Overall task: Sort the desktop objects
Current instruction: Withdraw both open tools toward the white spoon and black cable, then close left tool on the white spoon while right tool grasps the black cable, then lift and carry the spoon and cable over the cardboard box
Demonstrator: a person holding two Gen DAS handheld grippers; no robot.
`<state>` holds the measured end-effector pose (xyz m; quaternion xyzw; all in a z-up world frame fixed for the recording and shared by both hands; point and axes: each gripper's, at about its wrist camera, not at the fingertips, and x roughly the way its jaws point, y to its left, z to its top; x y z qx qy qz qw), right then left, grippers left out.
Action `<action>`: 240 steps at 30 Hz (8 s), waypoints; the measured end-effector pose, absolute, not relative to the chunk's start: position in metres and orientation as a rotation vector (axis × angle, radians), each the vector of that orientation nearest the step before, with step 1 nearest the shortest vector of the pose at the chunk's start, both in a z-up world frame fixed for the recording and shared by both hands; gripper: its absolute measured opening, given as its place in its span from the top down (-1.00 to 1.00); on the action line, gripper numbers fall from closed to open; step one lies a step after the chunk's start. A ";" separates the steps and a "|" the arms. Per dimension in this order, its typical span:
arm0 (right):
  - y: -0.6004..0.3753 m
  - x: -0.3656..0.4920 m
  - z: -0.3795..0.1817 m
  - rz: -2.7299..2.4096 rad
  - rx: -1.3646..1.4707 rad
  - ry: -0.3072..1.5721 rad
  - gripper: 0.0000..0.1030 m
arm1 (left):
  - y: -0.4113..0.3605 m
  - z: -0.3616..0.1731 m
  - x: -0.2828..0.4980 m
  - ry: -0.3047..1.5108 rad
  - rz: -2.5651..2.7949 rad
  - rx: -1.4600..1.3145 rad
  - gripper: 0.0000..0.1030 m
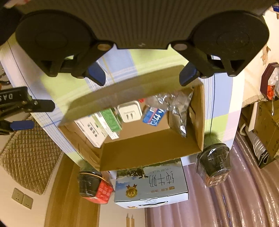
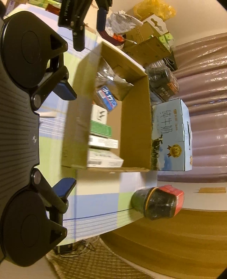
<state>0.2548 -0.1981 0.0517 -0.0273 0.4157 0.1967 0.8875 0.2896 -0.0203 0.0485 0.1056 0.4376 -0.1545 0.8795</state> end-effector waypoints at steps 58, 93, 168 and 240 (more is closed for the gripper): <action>-0.292 0.185 -0.024 0.448 -0.174 0.972 -0.32 | -0.105 -0.075 0.168 1.001 -0.273 -0.017 -0.69; -0.226 0.215 -0.085 0.578 -0.202 1.028 -0.24 | -0.053 -0.105 0.208 1.049 -0.258 0.101 0.83; -0.194 0.183 -0.106 0.511 -0.153 0.895 0.80 | -0.054 -0.107 0.166 0.854 -0.151 0.044 0.47; -0.200 0.151 -0.076 0.456 -0.115 0.816 0.82 | -0.055 -0.071 0.139 0.766 -0.147 0.061 0.46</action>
